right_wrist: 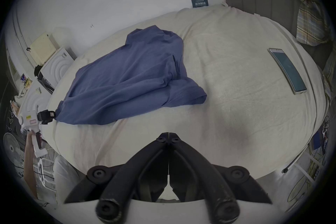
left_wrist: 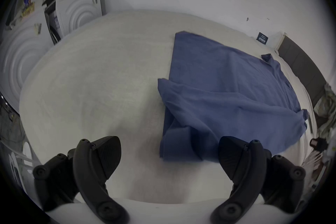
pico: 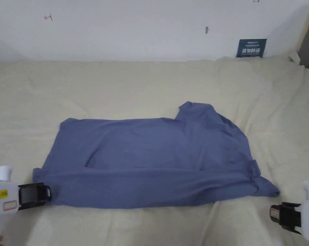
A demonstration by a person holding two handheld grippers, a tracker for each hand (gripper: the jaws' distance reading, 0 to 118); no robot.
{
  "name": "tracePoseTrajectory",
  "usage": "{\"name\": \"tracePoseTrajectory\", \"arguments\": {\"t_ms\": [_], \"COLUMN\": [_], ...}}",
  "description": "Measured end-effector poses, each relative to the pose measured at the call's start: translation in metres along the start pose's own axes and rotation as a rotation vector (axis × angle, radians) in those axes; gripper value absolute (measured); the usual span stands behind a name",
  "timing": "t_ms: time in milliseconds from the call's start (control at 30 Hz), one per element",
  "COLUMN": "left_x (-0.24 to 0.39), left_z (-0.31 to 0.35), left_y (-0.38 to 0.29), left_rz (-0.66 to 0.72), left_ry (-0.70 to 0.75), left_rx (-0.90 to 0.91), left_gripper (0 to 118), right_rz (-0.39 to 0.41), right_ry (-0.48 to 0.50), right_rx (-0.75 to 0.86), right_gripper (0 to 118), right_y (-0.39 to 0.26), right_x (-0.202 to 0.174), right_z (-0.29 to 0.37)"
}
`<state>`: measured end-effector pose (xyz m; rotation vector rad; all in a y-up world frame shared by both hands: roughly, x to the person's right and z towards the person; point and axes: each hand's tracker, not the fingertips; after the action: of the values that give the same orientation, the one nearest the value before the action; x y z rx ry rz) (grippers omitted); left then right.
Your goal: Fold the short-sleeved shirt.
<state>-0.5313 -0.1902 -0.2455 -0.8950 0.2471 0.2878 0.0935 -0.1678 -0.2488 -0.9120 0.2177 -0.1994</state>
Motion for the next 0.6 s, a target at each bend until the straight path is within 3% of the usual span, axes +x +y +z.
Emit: {"name": "tracePoseTrajectory", "arguments": {"t_ms": [67,133,167,200,267,300,367,400,533,600], "left_x": [0.0,0.011,0.013,0.013,0.011,0.011,0.023,0.021,0.024,0.023], "left_z": [-0.012,-0.008,-0.005,0.0,0.01,0.011,0.011,0.004,0.004,0.009], "left_y": [-0.003,-0.01,-0.009,-0.005,0.001,0.002,0.0,-0.001,-0.002,0.0], "left_rz": [0.03,-0.094,-0.118,-0.096,-0.035,-0.012,-0.062,-0.105,-0.118,-0.106], "left_ry": [-0.056,0.057,0.048,0.041,0.002,-0.048,0.023,0.042,0.042,0.032], "left_rx": [-0.042,-0.032,-0.035,-0.026,-0.008,-0.011,-0.005,-0.012,-0.021,-0.015], "left_gripper": [93,87,87,78,28,12,10,10,10,10], "right_rz": [0.0,-0.009,-0.02,-0.021,-0.009,0.004,0.024,0.033,0.075,0.114], "right_ry": [-0.014,-0.013,-0.009,-0.004,-0.002,-0.002,-0.012,-0.022,-0.104,-0.077], "right_rx": [-0.003,-0.005,-0.006,-0.008,-0.019,-0.026,-0.037,-0.042,-0.025,-0.023], "right_gripper": [0,0,0,0,1,11,69,87,90,90], "right_y": [0.001,0.001,0.003,0.005,0.011,0.015,0.024,0.028,0.048,0.056], "right_x": [0.002,0.005,0.007,0.009,0.008,0.008,0.008,0.008,0.006,0.006], "right_z": [-0.001,-0.004,-0.006,-0.008,-0.016,-0.021,-0.03,-0.035,-0.044,-0.051]}}
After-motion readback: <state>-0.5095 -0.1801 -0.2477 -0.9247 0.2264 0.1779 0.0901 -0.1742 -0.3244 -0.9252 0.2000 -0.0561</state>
